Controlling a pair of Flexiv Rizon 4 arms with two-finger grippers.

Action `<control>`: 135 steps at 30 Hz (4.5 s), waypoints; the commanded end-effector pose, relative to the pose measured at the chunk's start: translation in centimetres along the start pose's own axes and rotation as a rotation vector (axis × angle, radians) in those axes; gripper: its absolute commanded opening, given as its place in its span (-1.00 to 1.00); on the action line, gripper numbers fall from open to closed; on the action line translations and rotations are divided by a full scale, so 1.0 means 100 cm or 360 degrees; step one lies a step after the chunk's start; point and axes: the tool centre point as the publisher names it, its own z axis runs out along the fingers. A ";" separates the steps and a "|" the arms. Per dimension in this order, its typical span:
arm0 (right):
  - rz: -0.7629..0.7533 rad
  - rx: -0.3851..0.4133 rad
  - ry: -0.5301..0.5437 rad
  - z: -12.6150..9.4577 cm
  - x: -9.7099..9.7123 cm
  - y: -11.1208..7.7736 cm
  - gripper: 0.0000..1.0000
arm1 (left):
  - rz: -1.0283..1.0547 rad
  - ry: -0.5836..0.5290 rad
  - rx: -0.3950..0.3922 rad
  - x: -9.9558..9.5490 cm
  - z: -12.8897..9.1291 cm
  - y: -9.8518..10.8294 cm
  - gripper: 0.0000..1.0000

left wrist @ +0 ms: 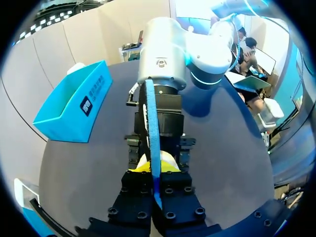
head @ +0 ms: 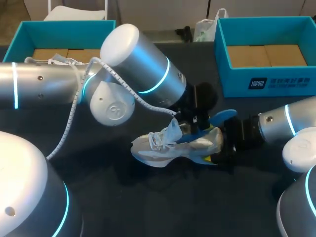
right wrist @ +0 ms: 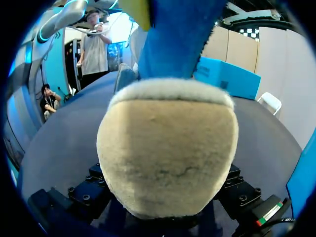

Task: Take the shoe out of the shoebox, open the shoe tongue, remove and reinsert the insole, then place the shoe into the shoebox

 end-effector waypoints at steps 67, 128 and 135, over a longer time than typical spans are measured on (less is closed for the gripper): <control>0.0000 0.0011 -0.0004 0.006 0.002 0.000 -1.00 | -0.0404 0.0899 0.0675 -0.036 -0.227 -0.133 -1.00; 0.0000 0.0011 -0.0004 0.006 0.002 0.000 -1.00 | -0.1194 0.0901 0.1046 0.050 -0.310 -0.165 -1.00; 0.0000 0.0011 -0.0004 0.006 0.002 0.000 -1.00 | -0.1185 0.0984 0.1100 0.070 -0.316 -0.164 -1.00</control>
